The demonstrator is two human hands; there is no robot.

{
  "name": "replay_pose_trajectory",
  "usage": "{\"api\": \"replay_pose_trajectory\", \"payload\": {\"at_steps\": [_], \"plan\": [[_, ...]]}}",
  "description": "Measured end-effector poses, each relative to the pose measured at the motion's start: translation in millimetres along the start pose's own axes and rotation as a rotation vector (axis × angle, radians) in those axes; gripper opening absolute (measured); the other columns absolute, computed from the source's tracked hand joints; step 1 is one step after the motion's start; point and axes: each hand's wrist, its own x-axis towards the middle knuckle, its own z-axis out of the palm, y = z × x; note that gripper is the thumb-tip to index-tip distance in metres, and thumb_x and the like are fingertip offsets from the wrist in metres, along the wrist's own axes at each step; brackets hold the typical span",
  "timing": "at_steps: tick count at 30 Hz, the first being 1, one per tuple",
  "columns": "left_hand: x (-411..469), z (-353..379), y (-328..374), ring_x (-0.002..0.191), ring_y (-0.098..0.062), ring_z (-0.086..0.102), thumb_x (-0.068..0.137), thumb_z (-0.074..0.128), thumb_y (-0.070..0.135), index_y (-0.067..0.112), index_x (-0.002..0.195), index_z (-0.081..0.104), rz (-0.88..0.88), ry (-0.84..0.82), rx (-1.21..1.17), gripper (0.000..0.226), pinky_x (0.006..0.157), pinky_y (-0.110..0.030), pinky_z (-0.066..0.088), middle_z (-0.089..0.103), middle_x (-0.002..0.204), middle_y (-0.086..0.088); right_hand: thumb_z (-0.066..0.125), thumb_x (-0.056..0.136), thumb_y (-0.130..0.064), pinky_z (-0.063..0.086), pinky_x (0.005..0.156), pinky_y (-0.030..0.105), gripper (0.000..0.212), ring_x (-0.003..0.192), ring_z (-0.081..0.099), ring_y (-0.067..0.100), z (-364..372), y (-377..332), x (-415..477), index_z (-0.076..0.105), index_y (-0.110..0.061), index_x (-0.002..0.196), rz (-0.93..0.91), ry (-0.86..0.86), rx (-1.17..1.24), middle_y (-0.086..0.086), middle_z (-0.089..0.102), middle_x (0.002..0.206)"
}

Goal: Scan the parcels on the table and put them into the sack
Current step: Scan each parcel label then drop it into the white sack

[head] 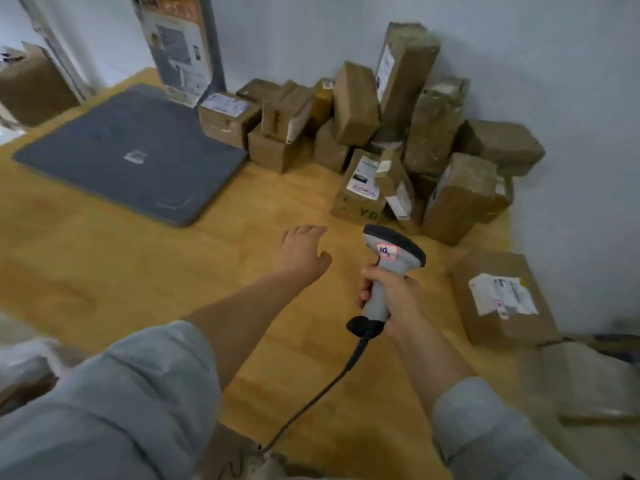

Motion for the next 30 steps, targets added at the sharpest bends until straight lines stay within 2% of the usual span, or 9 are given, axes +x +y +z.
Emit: {"api": "replay_pose_trajectory", "payload": {"at_steps": [3,5,7,12,16,19,23,27,30], "plan": [[14.2,33.8,60.9,0.137,-0.023,0.032,0.092,0.055,0.024,0.019,0.144,0.041,0.133,-0.109,0.001,0.054,0.111,-0.036,0.031,0.041,0.147,-0.007,0.066,0.080,0.007,0.049,0.050,0.030,0.014,0.040,0.054,0.016,-61.9,-14.7,12.9,0.059,0.001,0.069,-0.015,0.092,0.081,0.015,0.063,0.062],[22.2,58.0,102.2,0.136,-0.023,0.033,0.093,0.057,0.028,0.017,0.143,0.042,0.211,-0.182,0.008,0.054,0.109,-0.032,0.031,0.041,0.147,-0.008,0.070,0.077,0.005,0.050,0.049,0.030,0.008,0.043,0.058,0.018,-102.6,-23.7,22.2,0.063,0.006,0.080,-0.008,0.171,0.132,0.017,0.066,0.069],[26.9,81.6,142.6,0.137,-0.022,0.033,0.091,0.060,0.036,0.016,0.145,0.040,0.255,-0.277,-0.006,0.061,0.107,-0.031,0.031,0.039,0.148,-0.007,0.070,0.079,0.001,0.050,0.045,0.025,0.018,0.042,0.059,0.017,-140.7,-30.3,29.1,0.065,0.010,0.093,0.021,0.235,0.184,0.013,0.066,0.064],[31.7,136.3,221.0,0.142,-0.020,0.022,0.085,0.068,0.044,0.021,0.150,0.029,0.490,-0.440,0.076,0.080,0.110,-0.028,0.024,0.026,0.156,-0.003,0.066,0.078,0.006,0.048,0.046,0.027,0.021,0.047,0.057,0.020,-211.1,-36.0,32.0,0.062,0.009,0.099,-0.056,0.301,0.329,0.019,0.066,0.073],[33.2,166.9,250.9,0.149,-0.017,-0.001,0.085,0.064,0.046,0.029,0.153,0.014,0.777,-0.624,0.405,0.087,0.120,-0.039,0.008,0.001,0.162,0.000,0.069,0.072,0.010,0.047,0.047,0.028,0.011,0.046,0.055,0.021,-247.0,-40.5,29.9,0.064,0.006,0.081,-0.101,0.422,0.378,0.020,0.064,0.068],[29.7,179.6,244.7,0.149,-0.018,-0.007,0.089,0.054,0.055,0.032,0.154,0.005,0.868,-0.568,0.612,0.084,0.120,-0.040,-0.001,-0.009,0.162,-0.002,0.069,0.072,0.009,0.050,0.051,0.029,0.012,0.052,0.057,0.021,-264.1,-39.4,32.6,0.063,0.003,0.081,-0.110,0.518,0.395,0.016,0.065,0.068],[21.0,175.3,225.0,0.147,-0.023,0.010,0.087,0.047,0.065,0.030,0.154,0.011,0.995,-0.390,0.667,0.084,0.118,-0.036,0.004,0.007,0.161,-0.010,0.073,0.076,-0.003,0.047,0.059,0.029,0.017,0.066,0.058,0.019,-270.1,-34.9,42.4,0.061,-0.005,0.088,-0.076,0.619,0.329,0.007,0.061,0.076],[13.9,156.0,199.0,0.136,-0.026,0.025,0.081,0.039,0.078,0.030,0.152,0.018,0.944,-0.374,0.668,0.088,0.108,-0.036,0.030,0.025,0.151,-0.009,0.076,0.077,-0.013,0.051,0.077,0.038,0.027,0.084,0.060,0.025,-257.8,-33.1,49.3,0.060,-0.011,0.099,-0.042,0.578,0.295,0.007,0.063,0.092],[5.8,139.3,173.5,0.119,-0.028,0.046,0.083,0.016,0.080,0.028,0.143,0.044,0.922,-0.322,0.560,0.085,0.090,-0.038,0.045,0.046,0.131,-0.014,0.077,0.078,-0.016,0.051,0.076,0.038,0.032,0.085,0.060,0.024,-238.9,-30.4,52.0,0.061,-0.011,0.105,-0.018,0.489,0.266,0.007,0.064,0.096]]}}
